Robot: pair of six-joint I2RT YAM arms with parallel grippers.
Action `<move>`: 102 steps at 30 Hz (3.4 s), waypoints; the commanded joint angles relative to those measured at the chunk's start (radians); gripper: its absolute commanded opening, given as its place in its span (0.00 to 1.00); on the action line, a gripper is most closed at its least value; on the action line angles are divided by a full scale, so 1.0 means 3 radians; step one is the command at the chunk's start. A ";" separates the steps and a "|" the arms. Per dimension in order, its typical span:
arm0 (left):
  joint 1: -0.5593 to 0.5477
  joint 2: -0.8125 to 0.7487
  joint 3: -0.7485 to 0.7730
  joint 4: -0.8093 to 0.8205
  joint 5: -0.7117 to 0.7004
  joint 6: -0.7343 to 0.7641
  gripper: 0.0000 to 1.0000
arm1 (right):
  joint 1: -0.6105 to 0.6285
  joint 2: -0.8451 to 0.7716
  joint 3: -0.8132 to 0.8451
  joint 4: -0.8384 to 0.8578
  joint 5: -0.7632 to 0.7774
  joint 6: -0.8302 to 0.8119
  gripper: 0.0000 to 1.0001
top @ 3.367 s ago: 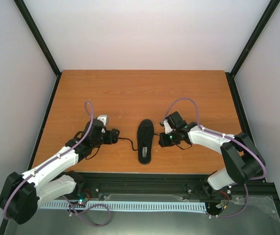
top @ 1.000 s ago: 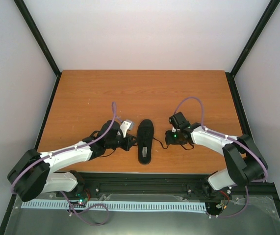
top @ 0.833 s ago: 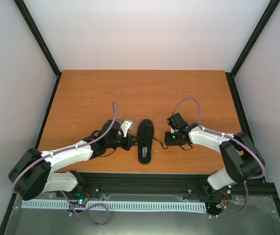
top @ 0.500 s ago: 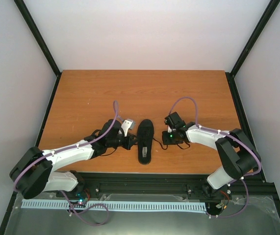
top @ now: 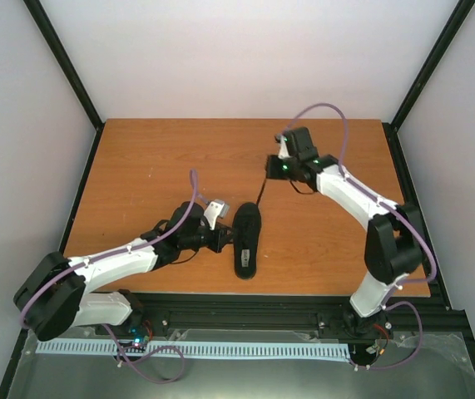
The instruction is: Tie the shoes
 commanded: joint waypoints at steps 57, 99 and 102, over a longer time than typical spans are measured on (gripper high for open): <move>0.0018 0.0122 0.0232 0.0119 0.0138 -0.0276 0.01 | 0.1042 -0.0447 -0.1884 0.2104 -0.0953 -0.1346 0.44; 0.0570 0.1620 0.1133 -0.0836 -0.1003 0.1065 0.47 | 0.1052 -0.0358 -0.1923 0.2155 -0.0985 -0.1246 0.03; 0.0570 0.1746 0.1189 -0.0869 -0.1004 0.1093 0.41 | 0.1052 -0.0355 -0.1918 0.2150 -0.0986 -0.1249 0.03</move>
